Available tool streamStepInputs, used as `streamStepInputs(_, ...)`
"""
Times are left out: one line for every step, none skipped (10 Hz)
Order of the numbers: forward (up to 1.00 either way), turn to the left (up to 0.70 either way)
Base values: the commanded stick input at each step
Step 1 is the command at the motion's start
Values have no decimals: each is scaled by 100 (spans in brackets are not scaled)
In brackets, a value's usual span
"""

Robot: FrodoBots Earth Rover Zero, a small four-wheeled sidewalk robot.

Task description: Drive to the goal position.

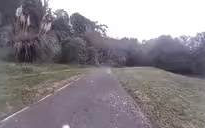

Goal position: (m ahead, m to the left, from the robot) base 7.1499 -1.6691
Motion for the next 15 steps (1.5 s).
streamStepInputs(45,0)
streamStepInputs(45,0)
streamStepInputs(45,0)
streamStepInputs(45,0)
streamStepInputs(45,0)
streamStepInputs(45,0)
streamStepInputs(45,0)
streamStepInputs(45,0)
streamStepInputs(45,0)
streamStepInputs(45,0)
streamStepInputs(45,0)
streamStepInputs(45,0)
streamStepInputs(45,0)
streamStepInputs(45,0)
streamStepInputs(45,0)
